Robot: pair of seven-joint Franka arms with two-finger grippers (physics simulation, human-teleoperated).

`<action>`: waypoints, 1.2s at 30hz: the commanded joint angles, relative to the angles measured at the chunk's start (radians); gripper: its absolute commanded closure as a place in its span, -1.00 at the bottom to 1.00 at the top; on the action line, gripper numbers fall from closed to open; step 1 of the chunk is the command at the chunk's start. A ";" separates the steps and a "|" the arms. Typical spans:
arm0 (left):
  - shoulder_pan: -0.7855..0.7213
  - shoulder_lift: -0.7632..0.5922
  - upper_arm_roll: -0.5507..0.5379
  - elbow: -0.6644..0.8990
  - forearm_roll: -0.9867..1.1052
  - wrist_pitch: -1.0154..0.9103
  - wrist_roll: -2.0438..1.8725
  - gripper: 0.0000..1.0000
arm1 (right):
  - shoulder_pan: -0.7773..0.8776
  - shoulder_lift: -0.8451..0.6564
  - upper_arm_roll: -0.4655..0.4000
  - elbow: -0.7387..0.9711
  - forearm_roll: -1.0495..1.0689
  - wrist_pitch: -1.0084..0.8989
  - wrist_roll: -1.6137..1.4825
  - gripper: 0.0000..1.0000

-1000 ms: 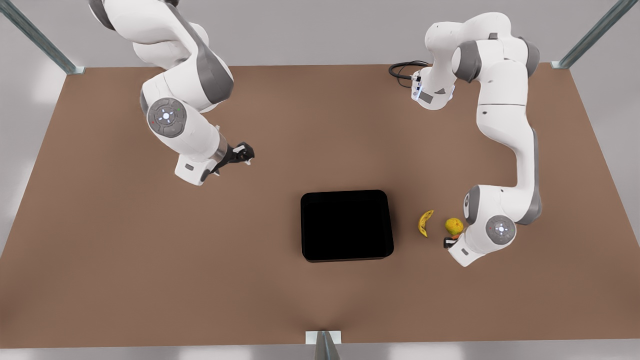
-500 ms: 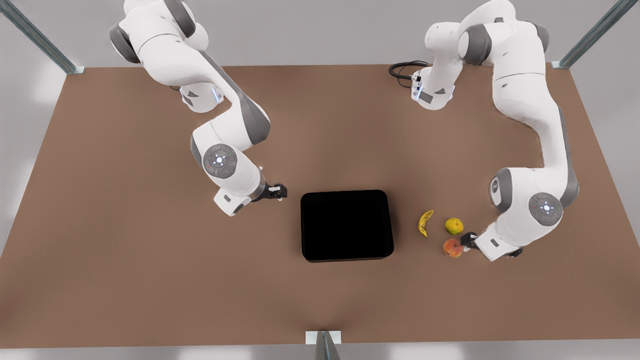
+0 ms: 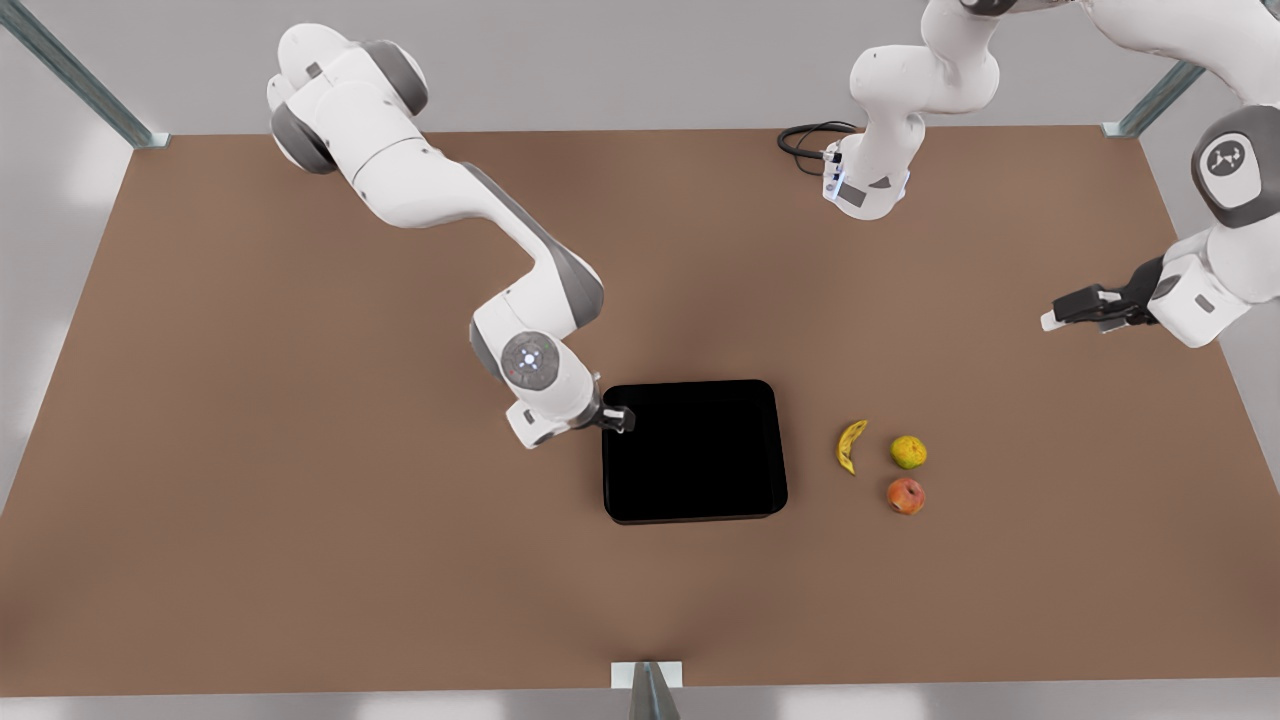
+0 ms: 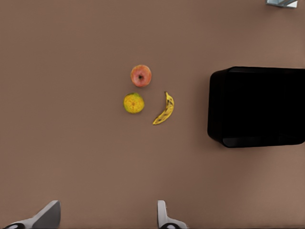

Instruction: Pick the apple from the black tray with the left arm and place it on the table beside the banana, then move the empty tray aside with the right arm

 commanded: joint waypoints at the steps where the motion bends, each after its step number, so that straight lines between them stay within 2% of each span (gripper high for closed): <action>1: -0.073 0.106 -0.005 0.063 0.049 0.196 -0.077 -1.00 | 0.005 0.019 0.001 0.001 -0.027 0.111 0.249 -1.00; 2: -0.070 0.172 0.003 0.103 0.046 0.198 -0.157 -1.00 | 0.006 0.028 0.001 0.000 -0.027 0.123 0.246 -1.00; 7: -0.052 0.215 -0.005 0.159 0.028 0.219 -0.108 -1.00 | 0.003 0.071 -0.002 0.000 -0.082 0.163 0.238 -1.00; 10: -0.055 0.215 -0.005 0.149 0.026 0.219 -0.113 -1.00 | 0.021 0.093 -0.001 0.001 -0.084 0.215 0.238 -1.00; 13: -0.052 0.220 -0.003 0.151 0.035 0.219 -0.105 -1.00 | 0.040 0.113 0.007 -0.003 -0.223 0.214 0.230 -1.00; 19: -0.053 0.229 -0.003 0.157 0.038 0.219 -0.106 -1.00 | 0.017 0.130 -0.001 -0.017 -0.223 0.211 0.097 -1.00; 33: -0.055 0.229 -0.003 0.157 0.054 0.219 -0.106 -1.00 | 0.035 0.200 0.004 -0.062 -0.306 0.212 0.092 -1.00; 34: -0.056 0.229 -0.003 0.157 0.054 0.219 -0.106 -1.00 | 0.035 0.200 0.004 -0.060 -0.303 0.212 0.098 -0.96; 36: -0.061 0.232 -0.005 0.157 0.054 0.219 -0.108 -1.00 | 0.035 0.202 0.005 -0.060 -0.298 0.211 0.103 -0.68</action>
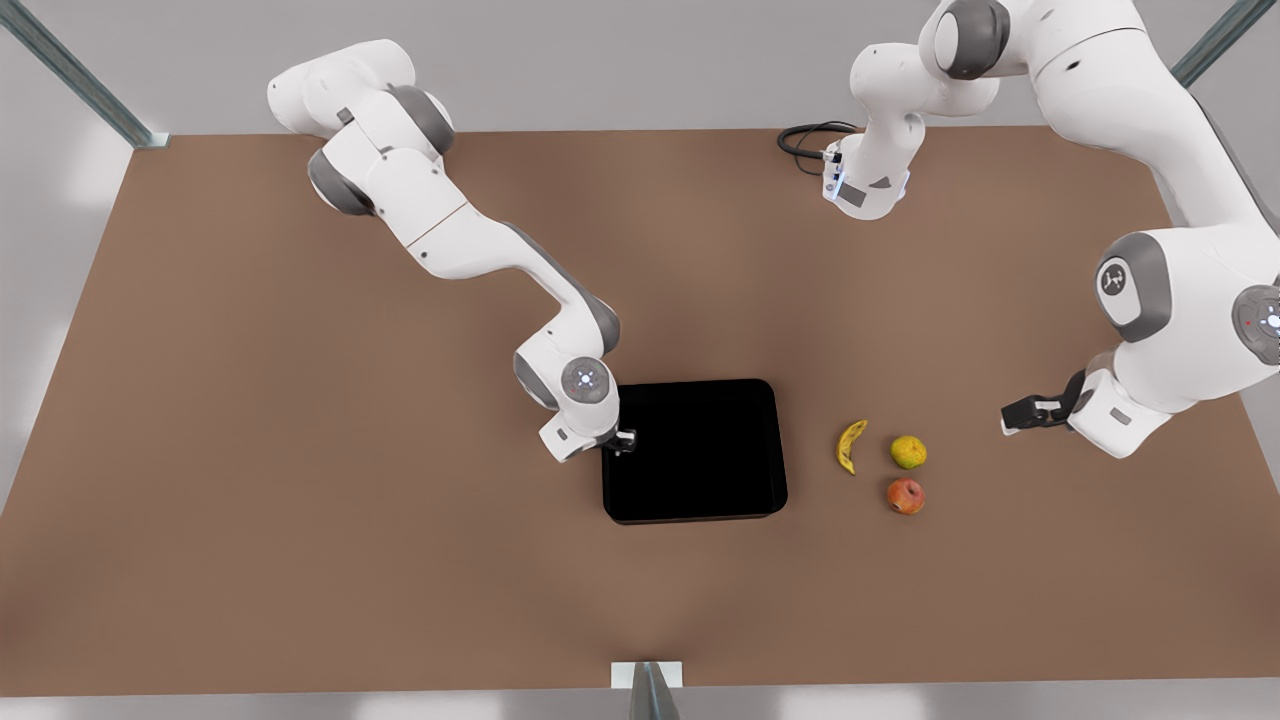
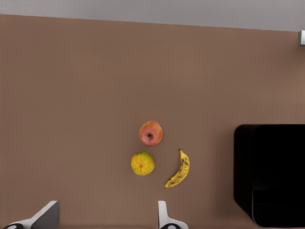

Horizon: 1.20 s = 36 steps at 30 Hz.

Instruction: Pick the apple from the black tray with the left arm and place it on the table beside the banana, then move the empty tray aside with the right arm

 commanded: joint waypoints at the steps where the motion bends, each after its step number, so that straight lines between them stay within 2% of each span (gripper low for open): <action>1: -0.003 0.000 0.000 0.001 0.001 0.000 -0.015 -1.00 | 0.001 0.003 0.001 -0.002 0.000 0.000 -0.006 -0.59; 3: -0.003 0.000 0.000 0.001 0.001 0.000 -0.015 -1.00 | 0.001 0.005 0.001 -0.002 0.000 0.000 -0.007 -0.48; 4: -0.003 0.000 0.000 0.001 0.001 0.000 -0.015 -1.00 | 0.001 0.005 0.001 -0.002 0.000 0.000 -0.009 -0.25; 7: -0.003 0.000 0.000 0.001 0.001 0.000 -0.015 -1.00 | -0.001 0.005 0.001 -0.002 0.005 -0.002 -0.012 0.04; 10: -0.003 0.000 0.000 0.001 0.002 0.000 -0.015 -1.00 | -0.002 0.005 0.002 0.000 0.052 -0.002 -0.035 0.44; 14: -0.003 0.000 0.000 0.001 0.001 0.000 -0.015 -1.00 | -0.002 0.005 0.002 -0.002 0.054 -0.003 -0.045 0.85; 22: -0.003 0.000 0.000 0.001 0.001 -0.001 -0.015 -1.00 | -0.005 -0.001 0.019 0.000 0.055 -0.015 -0.049 1.00; 24: -0.003 0.000 0.000 0.001 0.001 0.000 -0.015 -1.00 | -0.033 -0.003 0.051 0.000 0.054 -0.017 -0.049 1.00; 30: -0.005 0.000 0.000 0.001 0.001 0.000 -0.015 -1.00 | -0.036 -0.012 0.059 0.004 0.054 -0.040 -0.049 1.00; 36: -0.009 0.001 0.000 0.001 0.002 0.000 -0.015 -1.00 | -0.037 -0.123 0.070 0.007 0.112 -0.135 -0.044 1.00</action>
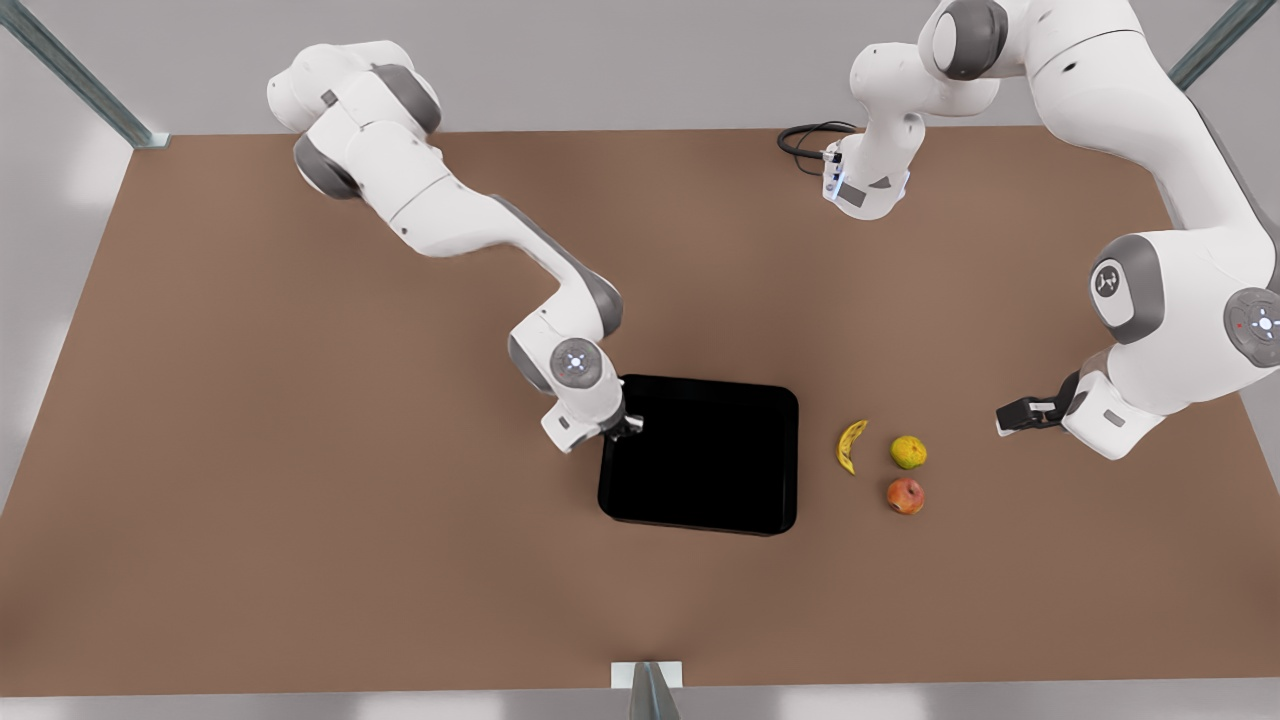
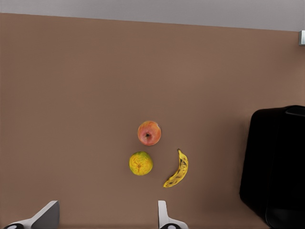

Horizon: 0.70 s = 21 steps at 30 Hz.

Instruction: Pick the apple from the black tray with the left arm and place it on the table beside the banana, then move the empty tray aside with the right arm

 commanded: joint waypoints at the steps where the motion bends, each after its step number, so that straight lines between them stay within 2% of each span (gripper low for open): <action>1: -0.004 0.001 0.000 0.001 0.002 0.000 -0.003 -1.00 | 0.000 -0.033 0.000 0.001 0.009 -0.107 0.030 1.00; 6: -0.005 0.001 0.000 0.001 0.015 0.000 -0.004 -1.00 | -0.020 -0.160 -0.009 0.001 0.024 -0.278 -0.036 1.00; 10: -0.005 0.001 0.000 0.001 0.015 0.000 -0.004 -1.00 | -0.132 -0.234 0.019 0.003 0.051 -0.430 -0.248 1.00; 21: -0.039 0.012 0.000 0.001 0.058 0.000 -0.004 -1.00 | -0.328 -0.287 0.011 0.004 0.043 -0.604 -0.716 1.00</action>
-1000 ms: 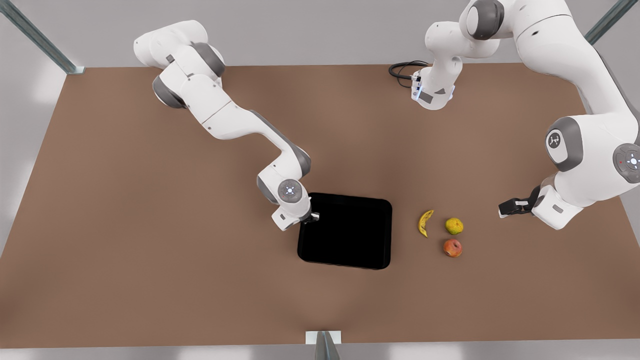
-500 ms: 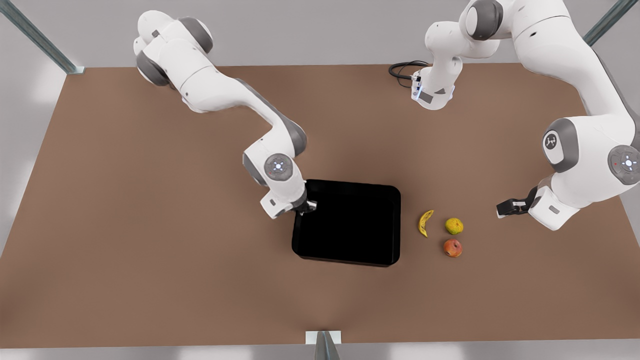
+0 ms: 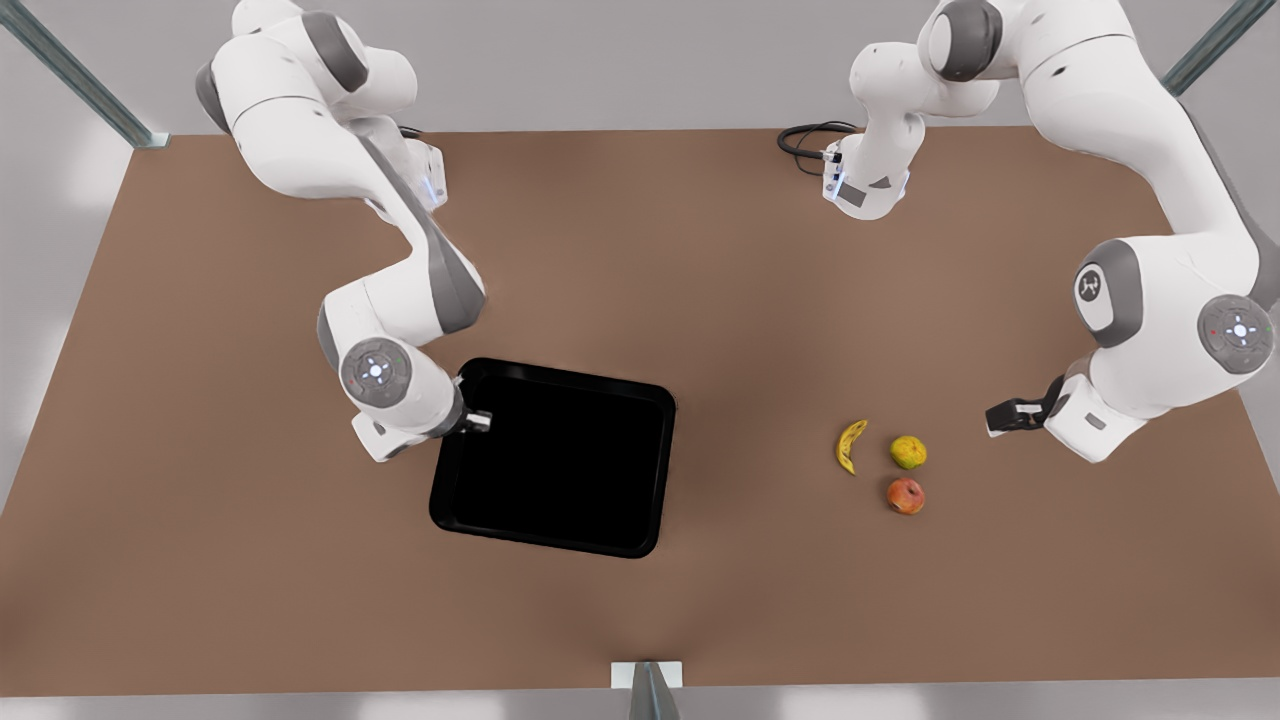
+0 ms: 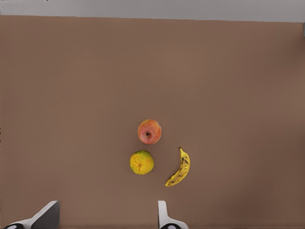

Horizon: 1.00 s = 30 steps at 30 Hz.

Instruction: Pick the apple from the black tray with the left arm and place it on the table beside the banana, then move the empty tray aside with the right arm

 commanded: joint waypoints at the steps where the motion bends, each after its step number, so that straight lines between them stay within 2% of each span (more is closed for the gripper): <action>1: -0.007 0.001 0.002 0.001 0.022 0.000 -0.001 -1.00 | -0.037 -0.019 0.001 0.001 -0.015 -0.105 -0.488 1.00; 6: -0.010 0.003 0.000 0.002 0.014 0.000 0.081 -1.00 | -0.135 -0.021 -0.007 0.053 -0.104 -0.257 -0.734 1.00; 10: -0.019 0.010 -0.001 0.008 0.016 0.001 0.081 -1.00 | -0.190 -0.041 -0.018 0.057 -0.101 -0.274 -0.736 1.00; 11: -0.021 0.013 -0.001 0.017 0.017 0.001 0.081 -1.00 | -0.185 -0.048 -0.053 0.057 -0.095 -0.286 -0.734 1.00; 13: -0.019 0.018 -0.001 0.022 0.017 0.001 0.076 -1.00 | -0.050 -0.070 -0.248 0.057 -0.052 -0.286 -0.749 1.00; 19: -0.021 0.021 0.000 0.020 0.022 0.001 0.073 -1.00 | -0.123 -0.065 -0.321 0.051 -0.033 -0.285 -0.929 1.00; 25: -0.021 0.023 0.000 0.022 0.024 0.001 0.070 -1.00 | -0.167 -0.009 -0.341 0.022 -0.006 -0.250 -0.967 1.00; 30: -0.021 0.023 0.000 0.020 0.024 0.001 0.070 -1.00 | -0.169 0.062 -0.352 -0.050 0.016 -0.141 -0.963 1.00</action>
